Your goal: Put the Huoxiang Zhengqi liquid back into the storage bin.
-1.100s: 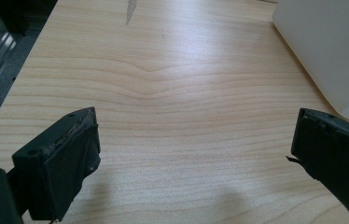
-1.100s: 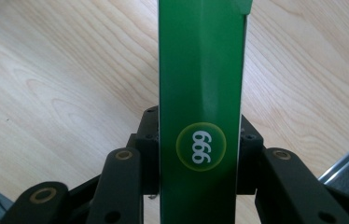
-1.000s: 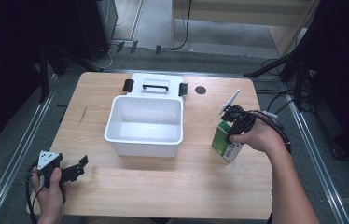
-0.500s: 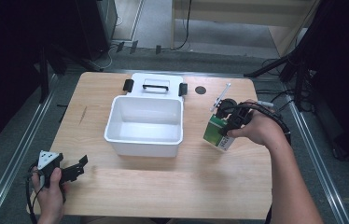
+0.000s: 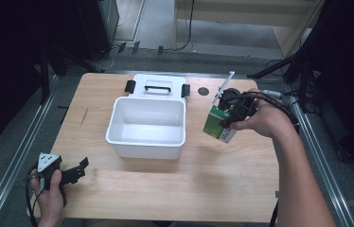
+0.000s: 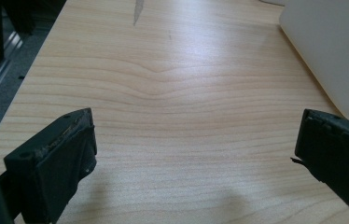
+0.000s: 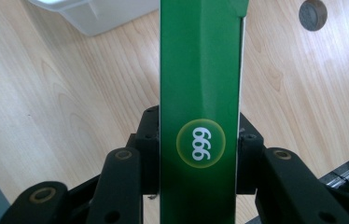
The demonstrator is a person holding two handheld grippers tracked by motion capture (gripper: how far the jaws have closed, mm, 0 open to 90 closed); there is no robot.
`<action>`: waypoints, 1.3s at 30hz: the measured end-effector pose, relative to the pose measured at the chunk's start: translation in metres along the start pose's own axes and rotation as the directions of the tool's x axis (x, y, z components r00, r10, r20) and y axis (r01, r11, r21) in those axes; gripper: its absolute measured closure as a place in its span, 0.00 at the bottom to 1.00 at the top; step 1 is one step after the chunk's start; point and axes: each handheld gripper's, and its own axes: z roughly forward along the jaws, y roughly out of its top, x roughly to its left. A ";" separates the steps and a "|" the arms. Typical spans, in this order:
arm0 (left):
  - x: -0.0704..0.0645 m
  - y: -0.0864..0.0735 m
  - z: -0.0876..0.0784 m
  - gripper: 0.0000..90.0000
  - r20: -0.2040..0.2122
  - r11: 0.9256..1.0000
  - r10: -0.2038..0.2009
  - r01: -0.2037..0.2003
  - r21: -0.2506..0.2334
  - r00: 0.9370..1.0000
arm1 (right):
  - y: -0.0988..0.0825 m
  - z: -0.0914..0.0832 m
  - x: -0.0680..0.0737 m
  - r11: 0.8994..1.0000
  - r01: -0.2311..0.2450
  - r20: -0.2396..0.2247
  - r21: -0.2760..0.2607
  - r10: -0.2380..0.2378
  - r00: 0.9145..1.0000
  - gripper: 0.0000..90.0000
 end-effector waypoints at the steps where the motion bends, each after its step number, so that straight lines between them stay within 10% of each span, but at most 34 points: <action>1: 0.000 0.000 0.000 0.00 0.000 1.000 0.000 0.000 0.000 1.000 | 0.000 0.000 0.000 1.000 0.000 0.000 0.000 0.000 1.000 0.71; 11: 0.000 0.000 0.000 0.00 0.001 1.000 0.003 -0.003 0.001 1.000 | 0.018 -0.018 0.004 0.995 0.104 -0.071 -0.008 -0.104 0.992 0.71; 39: 0.000 0.000 0.000 0.00 0.008 1.000 0.005 -0.005 0.012 1.000 | 0.079 -0.049 0.006 0.974 0.225 -0.037 -0.003 -0.225 0.974 0.71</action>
